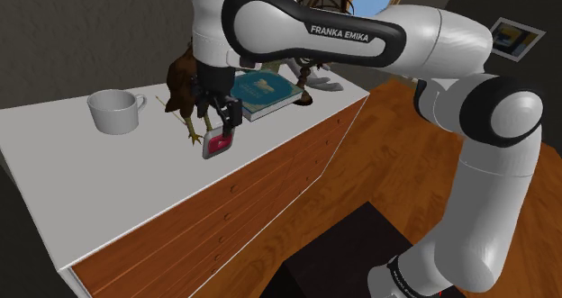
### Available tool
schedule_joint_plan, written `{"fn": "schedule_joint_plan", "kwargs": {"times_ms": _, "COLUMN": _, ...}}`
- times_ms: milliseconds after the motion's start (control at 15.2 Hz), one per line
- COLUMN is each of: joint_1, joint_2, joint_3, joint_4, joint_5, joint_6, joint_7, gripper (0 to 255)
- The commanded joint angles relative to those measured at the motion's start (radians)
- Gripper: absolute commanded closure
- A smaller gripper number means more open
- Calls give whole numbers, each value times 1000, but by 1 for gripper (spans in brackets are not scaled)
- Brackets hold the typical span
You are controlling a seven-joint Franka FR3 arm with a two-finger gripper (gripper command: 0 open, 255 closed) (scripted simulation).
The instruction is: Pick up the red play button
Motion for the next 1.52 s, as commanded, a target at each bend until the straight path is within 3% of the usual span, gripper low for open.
{"fn": "schedule_joint_plan", "kwargs": {"times_ms": 0, "joint_1": 31, "joint_2": 49, "joint_3": -18, "joint_4": 51, "joint_5": -24, "joint_6": -8, "joint_7": 33, "gripper": 0}}
{"fn": "schedule_joint_plan", "kwargs": {"times_ms": 528, "joint_1": 12, "joint_2": 51, "joint_3": -22, "joint_4": -40, "joint_5": -28, "joint_6": 80, "joint_7": 43, "gripper": 0}}
{"fn": "schedule_joint_plan", "kwargs": {"times_ms": 594, "joint_1": 13, "joint_2": 51, "joint_3": -22, "joint_4": -39, "joint_5": -28, "joint_6": 79, "joint_7": 44, "gripper": 255}}
{"fn": "schedule_joint_plan", "kwargs": {"times_ms": 1188, "joint_1": 12, "joint_2": 51, "joint_3": -22, "joint_4": -40, "joint_5": -28, "joint_6": 80, "joint_7": 43, "gripper": 255}}
{"fn": "schedule_joint_plan", "kwargs": {"times_ms": 1452, "joint_1": 22, "joint_2": 48, "joint_3": -19, "joint_4": 13, "joint_5": -24, "joint_6": 28, "joint_7": 37, "gripper": 255}}
